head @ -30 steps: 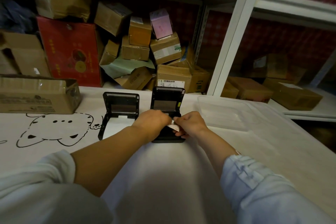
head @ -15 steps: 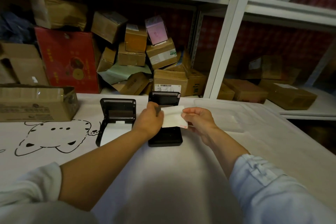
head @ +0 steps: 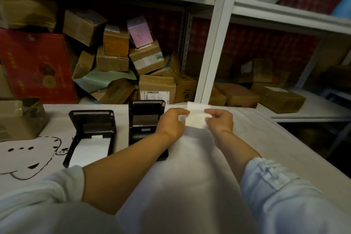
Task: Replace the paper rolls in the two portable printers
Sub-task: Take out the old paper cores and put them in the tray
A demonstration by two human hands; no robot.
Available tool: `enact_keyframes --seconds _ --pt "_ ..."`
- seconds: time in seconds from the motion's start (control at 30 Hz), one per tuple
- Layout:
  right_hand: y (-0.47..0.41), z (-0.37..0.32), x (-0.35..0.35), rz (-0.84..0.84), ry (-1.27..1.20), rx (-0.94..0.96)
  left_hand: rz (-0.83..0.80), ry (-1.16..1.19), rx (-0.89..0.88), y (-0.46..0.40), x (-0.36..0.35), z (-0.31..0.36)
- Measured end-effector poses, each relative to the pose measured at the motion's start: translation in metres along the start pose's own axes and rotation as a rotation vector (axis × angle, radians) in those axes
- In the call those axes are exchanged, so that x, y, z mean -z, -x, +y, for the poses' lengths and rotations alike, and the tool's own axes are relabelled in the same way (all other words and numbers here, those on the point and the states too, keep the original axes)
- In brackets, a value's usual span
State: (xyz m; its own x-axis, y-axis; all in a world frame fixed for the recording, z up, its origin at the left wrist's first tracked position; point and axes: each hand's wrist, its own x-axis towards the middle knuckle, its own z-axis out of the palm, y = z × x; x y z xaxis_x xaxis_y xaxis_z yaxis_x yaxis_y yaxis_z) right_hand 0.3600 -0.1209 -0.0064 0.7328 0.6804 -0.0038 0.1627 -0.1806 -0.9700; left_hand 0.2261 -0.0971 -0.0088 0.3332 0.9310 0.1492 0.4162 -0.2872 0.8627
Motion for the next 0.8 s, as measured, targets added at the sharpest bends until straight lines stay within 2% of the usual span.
enact_keyframes --seconds 0.13,0.3,0.43,0.53,0.6,0.8 --pt "-0.022 0.002 0.001 0.069 0.009 0.008 -0.125 -0.237 -0.025 -0.01 -0.011 -0.004" --pt "-0.045 0.009 -0.003 0.026 0.14 0.036 -0.263 -0.381 -0.053 -0.02 -0.026 -0.013" --pt "-0.065 0.009 0.001 -0.063 0.288 0.041 -0.23 -0.398 -0.073 -0.028 -0.036 -0.013" --pt "-0.071 0.008 0.004 -0.226 0.534 0.018 -0.2 -0.402 -0.081 -0.03 -0.042 -0.016" --pt "-0.072 0.011 0.003 -0.282 0.61 0.022 -0.192 -0.402 -0.09 -0.03 -0.042 -0.018" --pt "-0.08 0.025 -0.009 -0.26 0.777 0.09 -0.185 -0.36 -0.088 -0.029 -0.041 -0.018"
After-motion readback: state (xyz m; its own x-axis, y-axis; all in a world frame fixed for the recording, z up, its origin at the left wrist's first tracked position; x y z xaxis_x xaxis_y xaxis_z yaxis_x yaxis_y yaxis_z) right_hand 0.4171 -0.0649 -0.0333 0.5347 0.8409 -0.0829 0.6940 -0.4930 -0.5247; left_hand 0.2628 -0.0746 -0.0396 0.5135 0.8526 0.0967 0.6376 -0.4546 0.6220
